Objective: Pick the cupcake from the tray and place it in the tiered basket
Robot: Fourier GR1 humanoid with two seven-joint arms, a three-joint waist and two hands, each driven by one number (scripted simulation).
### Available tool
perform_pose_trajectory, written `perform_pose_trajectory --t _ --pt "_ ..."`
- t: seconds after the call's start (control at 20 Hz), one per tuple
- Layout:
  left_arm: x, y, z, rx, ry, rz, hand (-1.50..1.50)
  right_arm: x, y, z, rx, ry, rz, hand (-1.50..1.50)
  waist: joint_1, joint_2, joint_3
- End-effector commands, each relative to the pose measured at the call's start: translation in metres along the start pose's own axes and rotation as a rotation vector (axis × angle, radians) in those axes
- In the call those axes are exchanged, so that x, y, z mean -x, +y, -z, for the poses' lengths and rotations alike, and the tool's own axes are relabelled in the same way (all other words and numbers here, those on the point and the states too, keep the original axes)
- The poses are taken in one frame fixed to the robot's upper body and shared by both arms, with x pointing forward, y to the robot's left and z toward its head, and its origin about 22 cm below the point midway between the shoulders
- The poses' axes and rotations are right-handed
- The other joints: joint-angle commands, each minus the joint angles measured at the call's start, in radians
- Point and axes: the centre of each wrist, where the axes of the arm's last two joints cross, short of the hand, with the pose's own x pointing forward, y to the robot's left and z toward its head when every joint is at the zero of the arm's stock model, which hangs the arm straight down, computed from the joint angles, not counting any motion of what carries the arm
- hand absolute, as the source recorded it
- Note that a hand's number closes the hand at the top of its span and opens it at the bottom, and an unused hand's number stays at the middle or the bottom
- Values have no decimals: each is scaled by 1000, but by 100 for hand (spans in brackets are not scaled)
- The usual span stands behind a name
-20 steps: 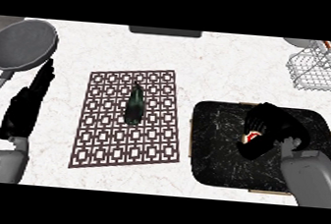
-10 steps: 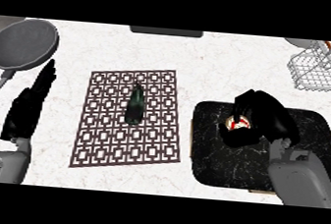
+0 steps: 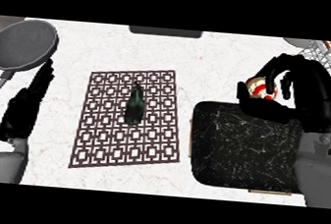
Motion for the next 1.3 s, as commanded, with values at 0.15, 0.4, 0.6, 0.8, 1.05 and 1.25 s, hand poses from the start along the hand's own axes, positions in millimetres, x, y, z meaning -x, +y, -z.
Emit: perform_pose_trajectory --t 0.15,0.4,0.6,0.8,1.05,1.25 --pt "1 0 -2 14 -9 9 0 -27 -80 20 202 -16 -109 150 4 1 -1" --pt "-4 0 6 12 3 -5 0 -15 -113 50 146 9 -179 150 6 2 0" --pt "-2 -15 -4 -9 -11 -13 0 15 -141 66 145 -15 -49 150 7 3 0" --pt "-11 -4 14 20 -5 -15 0 33 -113 96 140 -10 -186 150 14 7 0" --pt "0 5 7 12 -15 -1 0 45 -108 107 215 -18 -369 150 19 7 0" --pt "-2 -9 6 36 -33 -1 0 77 -142 120 261 66 -581 150 34 16 0"
